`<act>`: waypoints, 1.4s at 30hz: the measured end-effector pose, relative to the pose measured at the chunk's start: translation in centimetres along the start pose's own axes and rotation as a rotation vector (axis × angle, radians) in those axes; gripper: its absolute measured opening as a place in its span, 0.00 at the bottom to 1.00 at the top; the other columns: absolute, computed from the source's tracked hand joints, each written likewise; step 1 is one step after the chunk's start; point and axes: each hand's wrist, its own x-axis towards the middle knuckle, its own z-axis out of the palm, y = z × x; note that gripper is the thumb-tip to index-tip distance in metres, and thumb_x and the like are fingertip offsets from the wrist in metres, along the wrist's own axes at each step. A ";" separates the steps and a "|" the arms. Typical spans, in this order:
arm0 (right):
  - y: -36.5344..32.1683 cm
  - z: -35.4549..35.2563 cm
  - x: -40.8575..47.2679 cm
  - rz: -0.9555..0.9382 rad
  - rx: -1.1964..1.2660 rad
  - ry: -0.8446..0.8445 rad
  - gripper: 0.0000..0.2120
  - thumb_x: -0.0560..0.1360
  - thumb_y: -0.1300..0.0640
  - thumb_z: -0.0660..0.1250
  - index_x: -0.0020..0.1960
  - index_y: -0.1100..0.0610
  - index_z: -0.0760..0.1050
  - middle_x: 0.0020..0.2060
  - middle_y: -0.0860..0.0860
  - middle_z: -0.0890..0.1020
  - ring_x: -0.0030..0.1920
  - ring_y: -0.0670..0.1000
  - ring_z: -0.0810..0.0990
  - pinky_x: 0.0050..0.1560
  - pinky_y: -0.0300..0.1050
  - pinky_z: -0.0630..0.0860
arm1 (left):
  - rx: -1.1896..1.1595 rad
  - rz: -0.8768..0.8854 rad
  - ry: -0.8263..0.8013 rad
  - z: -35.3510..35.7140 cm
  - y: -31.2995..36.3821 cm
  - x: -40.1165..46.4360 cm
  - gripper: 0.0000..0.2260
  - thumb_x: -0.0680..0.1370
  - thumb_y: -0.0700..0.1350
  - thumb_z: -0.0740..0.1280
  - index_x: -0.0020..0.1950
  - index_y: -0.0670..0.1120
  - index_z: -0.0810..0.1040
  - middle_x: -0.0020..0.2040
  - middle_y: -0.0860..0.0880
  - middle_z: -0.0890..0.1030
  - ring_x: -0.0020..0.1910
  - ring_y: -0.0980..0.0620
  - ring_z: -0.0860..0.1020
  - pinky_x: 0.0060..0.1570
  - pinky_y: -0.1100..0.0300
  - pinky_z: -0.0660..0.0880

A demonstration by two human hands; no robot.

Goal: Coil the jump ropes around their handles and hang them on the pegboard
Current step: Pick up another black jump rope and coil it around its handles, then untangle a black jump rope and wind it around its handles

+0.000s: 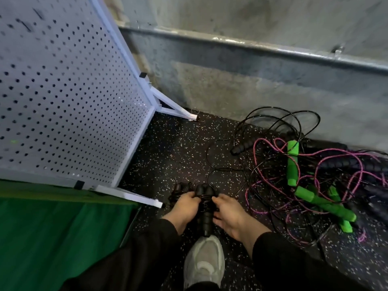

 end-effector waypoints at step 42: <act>-14.9 -11.3 -15.4 -0.498 -0.626 0.238 0.11 0.83 0.52 0.61 0.53 0.57 0.78 0.43 0.57 0.75 0.42 0.55 0.76 0.41 0.52 0.75 | 1.125 0.664 -0.002 4.6 24.2 -13.1 0.17 0.84 0.52 0.64 0.67 0.43 0.80 0.64 0.43 0.82 0.63 0.43 0.79 0.60 0.57 0.73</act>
